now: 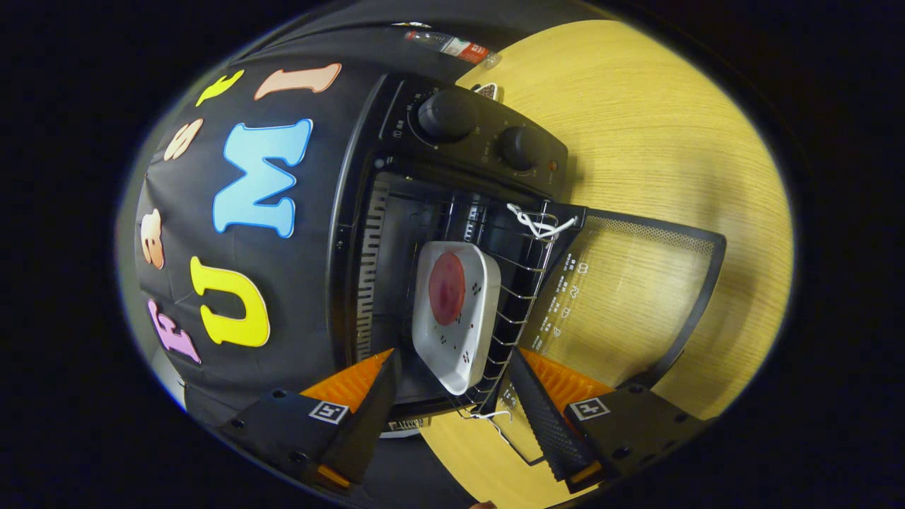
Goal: Open the toaster oven, put the food inside, and close the toaster oven door.
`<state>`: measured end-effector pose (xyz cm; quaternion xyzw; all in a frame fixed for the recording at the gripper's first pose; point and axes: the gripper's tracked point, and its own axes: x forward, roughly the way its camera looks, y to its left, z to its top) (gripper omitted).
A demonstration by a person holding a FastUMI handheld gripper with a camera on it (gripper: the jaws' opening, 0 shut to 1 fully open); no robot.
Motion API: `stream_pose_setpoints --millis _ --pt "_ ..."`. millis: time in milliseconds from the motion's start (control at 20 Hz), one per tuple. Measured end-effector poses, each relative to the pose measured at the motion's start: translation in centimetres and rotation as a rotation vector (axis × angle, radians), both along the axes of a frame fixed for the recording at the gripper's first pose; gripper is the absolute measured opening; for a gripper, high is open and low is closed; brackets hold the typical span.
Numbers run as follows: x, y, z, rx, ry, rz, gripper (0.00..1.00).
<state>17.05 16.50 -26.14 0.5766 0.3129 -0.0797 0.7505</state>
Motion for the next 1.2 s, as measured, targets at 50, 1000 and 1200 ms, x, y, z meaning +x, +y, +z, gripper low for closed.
stream_pose_setpoints --millis 50,1000,1200 --pt "-0.8 0.6 0.1 -0.030 -0.008 0.056 0.97" --pt "-11.8 -1.7 -5.3 -0.781 0.027 0.688 0.98" --pt "-12.3 -1.9 -7.0 -0.866 0.071 0.772 0.98"
